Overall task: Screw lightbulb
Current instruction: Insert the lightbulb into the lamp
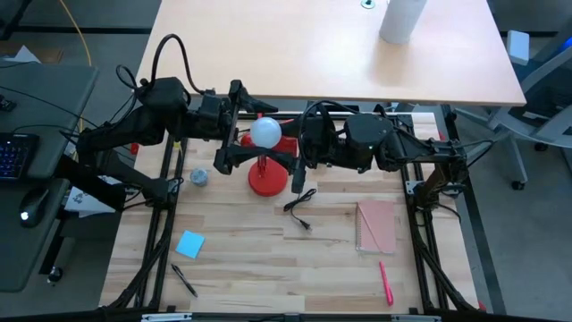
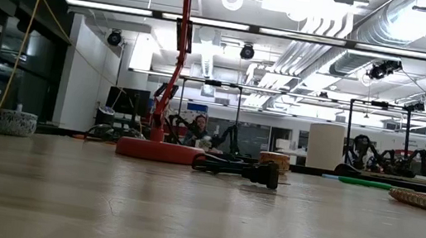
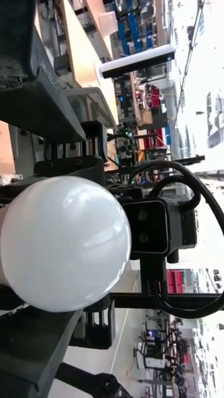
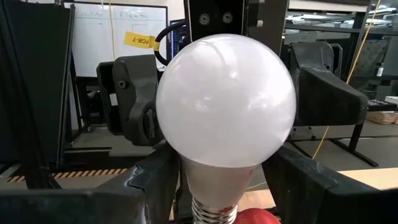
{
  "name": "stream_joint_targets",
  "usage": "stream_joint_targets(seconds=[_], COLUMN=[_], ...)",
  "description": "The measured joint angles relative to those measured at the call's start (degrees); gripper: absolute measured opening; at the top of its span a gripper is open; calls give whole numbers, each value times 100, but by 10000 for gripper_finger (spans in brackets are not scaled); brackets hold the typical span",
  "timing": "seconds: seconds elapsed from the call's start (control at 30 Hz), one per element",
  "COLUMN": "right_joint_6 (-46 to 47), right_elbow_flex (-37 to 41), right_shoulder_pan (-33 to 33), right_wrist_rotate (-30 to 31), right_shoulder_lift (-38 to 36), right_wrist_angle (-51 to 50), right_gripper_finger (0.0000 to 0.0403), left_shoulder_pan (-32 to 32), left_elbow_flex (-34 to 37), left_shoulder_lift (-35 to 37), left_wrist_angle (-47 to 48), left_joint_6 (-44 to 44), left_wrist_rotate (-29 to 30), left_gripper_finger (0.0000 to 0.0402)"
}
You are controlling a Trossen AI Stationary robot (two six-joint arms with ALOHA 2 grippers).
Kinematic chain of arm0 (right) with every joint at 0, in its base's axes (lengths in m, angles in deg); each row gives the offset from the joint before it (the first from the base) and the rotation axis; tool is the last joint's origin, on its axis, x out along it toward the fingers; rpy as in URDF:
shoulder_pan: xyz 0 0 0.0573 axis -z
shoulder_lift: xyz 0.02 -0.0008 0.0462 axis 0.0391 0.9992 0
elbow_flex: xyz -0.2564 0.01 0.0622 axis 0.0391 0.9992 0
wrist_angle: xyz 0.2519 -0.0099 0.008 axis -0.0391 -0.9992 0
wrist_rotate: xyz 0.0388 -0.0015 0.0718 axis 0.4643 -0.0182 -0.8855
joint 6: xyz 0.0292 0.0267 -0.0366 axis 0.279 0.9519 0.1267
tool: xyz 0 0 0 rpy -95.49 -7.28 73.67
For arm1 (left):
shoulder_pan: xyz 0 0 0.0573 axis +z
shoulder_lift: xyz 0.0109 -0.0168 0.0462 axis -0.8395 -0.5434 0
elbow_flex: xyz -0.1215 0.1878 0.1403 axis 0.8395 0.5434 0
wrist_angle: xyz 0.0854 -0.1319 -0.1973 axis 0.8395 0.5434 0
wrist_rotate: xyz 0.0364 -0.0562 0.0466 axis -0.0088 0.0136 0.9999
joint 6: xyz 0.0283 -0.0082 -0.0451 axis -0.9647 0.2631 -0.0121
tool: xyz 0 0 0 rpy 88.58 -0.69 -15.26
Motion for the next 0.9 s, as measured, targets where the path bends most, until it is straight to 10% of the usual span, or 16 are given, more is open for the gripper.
stream_joint_targets(seconds=[0.5, 0.9], right_joint_6=[-2, -7], right_elbow_flex=[0, 0], right_shoulder_pan=[4, 7], right_wrist_rotate=[48, 372], right_shoulder_lift=[1, -5], right_wrist_angle=[-2, -448], right_gripper_finger=[216, 216], left_shoulder_pan=[-20, -11], left_elbow_flex=[0, 9], left_shoulder_lift=[0, 135], left_wrist_angle=[-34, -176], left_joint_6=[-416, -717], left_wrist_rotate=[-21, 883], left_gripper_finger=[233, 223])
